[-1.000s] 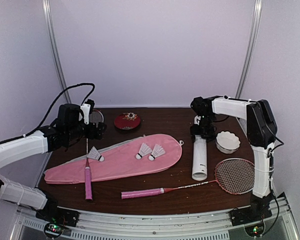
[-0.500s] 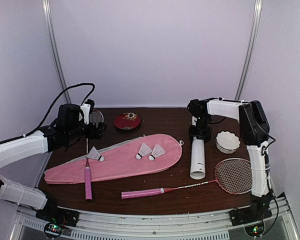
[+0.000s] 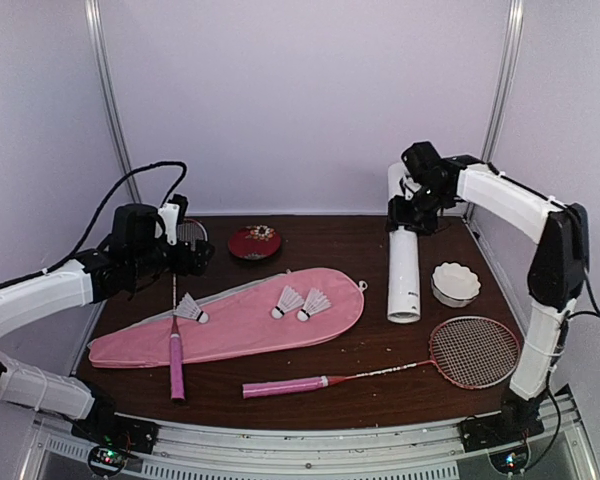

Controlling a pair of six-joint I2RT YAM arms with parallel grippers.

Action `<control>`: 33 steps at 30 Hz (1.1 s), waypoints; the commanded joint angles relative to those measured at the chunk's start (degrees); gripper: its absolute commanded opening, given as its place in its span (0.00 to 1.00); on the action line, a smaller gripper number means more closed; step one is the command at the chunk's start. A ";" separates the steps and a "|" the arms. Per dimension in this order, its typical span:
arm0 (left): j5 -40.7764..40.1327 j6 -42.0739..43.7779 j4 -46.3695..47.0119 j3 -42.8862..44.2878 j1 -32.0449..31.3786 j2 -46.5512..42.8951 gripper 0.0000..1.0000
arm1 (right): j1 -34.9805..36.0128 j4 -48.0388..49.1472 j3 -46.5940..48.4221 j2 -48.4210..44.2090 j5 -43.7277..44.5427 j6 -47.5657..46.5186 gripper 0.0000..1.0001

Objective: Pack up the badminton gear

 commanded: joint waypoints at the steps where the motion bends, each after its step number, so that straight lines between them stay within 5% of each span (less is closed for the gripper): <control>1: 5.64 0.49 1.90 3.32 -0.34 -2.93 0.98 | 3.22 9.66 -5.01 -15.18 -3.31 -8.97 0.54; 12: 31.46 -2.18 18.58 -0.59 -2.90 -10.79 0.98 | 19.89 22.27 -25.91 -39.29 -1.45 -31.89 0.55; 20: 35.12 7.30 19.74 0.28 -15.58 -11.63 0.98 | 34.03 37.95 -47.42 -54.53 6.74 -44.78 0.54; 25: 35.29 13.48 21.76 0.74 -25.28 -8.60 0.98 | 39.73 39.63 -50.81 -55.84 9.23 -50.02 0.54; 33: 34.35 14.65 28.99 3.07 -32.40 -2.01 0.98 | 45.35 42.93 -52.11 -55.46 10.52 -55.23 0.54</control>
